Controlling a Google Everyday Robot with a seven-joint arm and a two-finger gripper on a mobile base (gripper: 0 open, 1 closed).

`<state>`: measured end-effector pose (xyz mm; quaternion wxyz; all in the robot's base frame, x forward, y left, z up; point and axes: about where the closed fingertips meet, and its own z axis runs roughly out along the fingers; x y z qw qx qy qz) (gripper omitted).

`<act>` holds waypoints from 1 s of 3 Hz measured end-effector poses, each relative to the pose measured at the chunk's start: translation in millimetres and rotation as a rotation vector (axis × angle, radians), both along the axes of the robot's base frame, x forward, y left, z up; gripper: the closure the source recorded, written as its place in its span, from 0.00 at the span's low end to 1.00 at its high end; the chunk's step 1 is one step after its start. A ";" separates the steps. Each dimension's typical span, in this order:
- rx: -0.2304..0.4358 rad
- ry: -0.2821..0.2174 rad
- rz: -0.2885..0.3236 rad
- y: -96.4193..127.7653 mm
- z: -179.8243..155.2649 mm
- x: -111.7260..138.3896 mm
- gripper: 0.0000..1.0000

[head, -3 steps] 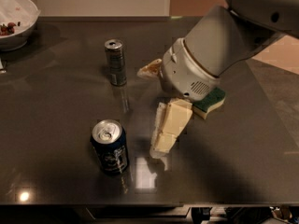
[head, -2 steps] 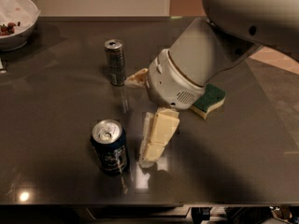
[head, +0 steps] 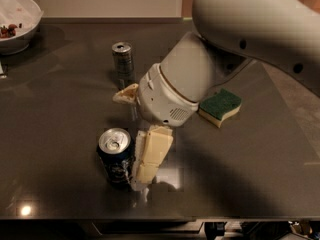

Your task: Move pepsi can near sponge

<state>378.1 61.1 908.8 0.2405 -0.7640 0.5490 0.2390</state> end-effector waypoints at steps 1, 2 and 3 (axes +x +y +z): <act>0.015 0.013 0.039 11.3 -4.8 -7.9 0.00; 0.019 0.021 0.069 18.2 -8.8 -14.4 0.00; 0.016 0.025 0.083 21.9 -12.6 -17.9 0.19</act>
Offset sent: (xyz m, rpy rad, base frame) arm -0.0201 0.0246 -0.0169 0.0286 0.0415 0.1019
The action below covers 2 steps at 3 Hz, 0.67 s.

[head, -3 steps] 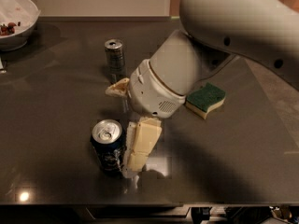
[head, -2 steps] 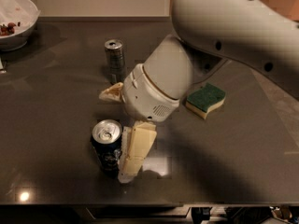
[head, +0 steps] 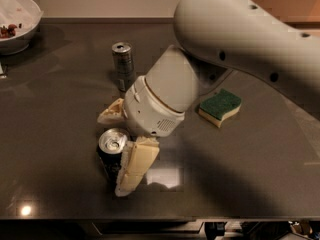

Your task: Move pepsi can near sponge

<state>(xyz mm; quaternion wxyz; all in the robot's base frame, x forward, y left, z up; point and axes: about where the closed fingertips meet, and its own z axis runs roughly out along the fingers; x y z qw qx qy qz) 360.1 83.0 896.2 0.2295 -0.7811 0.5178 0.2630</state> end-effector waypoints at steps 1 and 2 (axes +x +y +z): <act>-0.003 0.001 -0.007 -1.6 0.7 2.8 0.42; -0.009 -0.001 -0.026 -6.9 5.1 9.1 0.64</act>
Offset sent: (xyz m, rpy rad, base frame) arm 0.0207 -0.0167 0.0083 -0.0139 0.0057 -0.0558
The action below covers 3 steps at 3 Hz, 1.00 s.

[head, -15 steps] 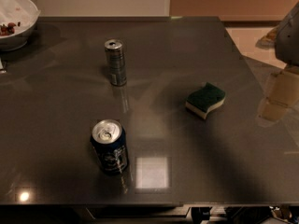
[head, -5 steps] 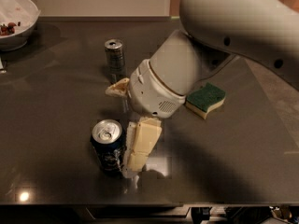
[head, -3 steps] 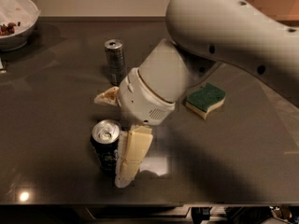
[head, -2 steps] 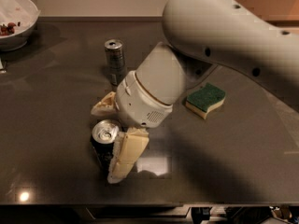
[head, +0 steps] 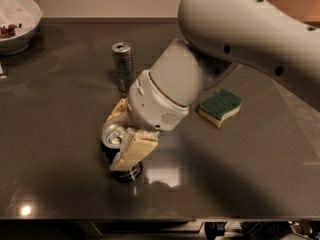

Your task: Move pepsi can near sponge

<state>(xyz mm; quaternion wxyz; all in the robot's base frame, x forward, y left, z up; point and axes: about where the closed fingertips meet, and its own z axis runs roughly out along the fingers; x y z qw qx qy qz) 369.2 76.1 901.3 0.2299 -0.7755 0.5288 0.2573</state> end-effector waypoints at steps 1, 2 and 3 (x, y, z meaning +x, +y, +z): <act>-0.018 -0.015 -0.061 -17.1 9.0 19.6 0.87; -0.042 -0.028 -0.174 -47.6 14.9 56.6 1.00; -0.044 -0.029 -0.272 -73.0 14.7 90.9 1.00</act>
Offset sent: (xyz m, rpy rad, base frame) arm 0.1036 -0.0886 0.0187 -0.0695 -0.0340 -0.3130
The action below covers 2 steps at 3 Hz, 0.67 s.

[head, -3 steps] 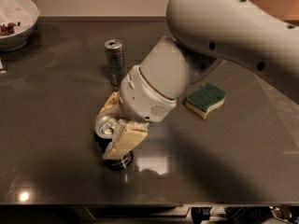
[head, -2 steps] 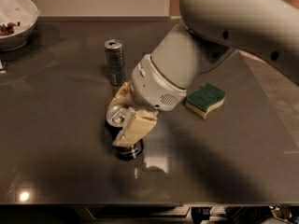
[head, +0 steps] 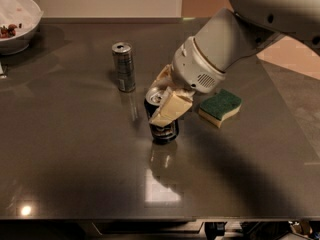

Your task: Move pepsi can near sponge

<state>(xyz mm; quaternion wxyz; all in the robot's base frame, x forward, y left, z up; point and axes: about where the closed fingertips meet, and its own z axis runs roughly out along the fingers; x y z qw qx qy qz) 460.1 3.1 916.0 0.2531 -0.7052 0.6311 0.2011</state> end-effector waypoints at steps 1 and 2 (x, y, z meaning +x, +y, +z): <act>0.021 0.000 -0.083 -19.3 -3.2 28.2 1.00; 0.036 0.011 -0.147 -34.9 -9.4 47.9 0.83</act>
Offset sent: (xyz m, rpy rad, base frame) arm 0.0749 -0.0584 -0.0193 0.0557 0.0287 -0.2344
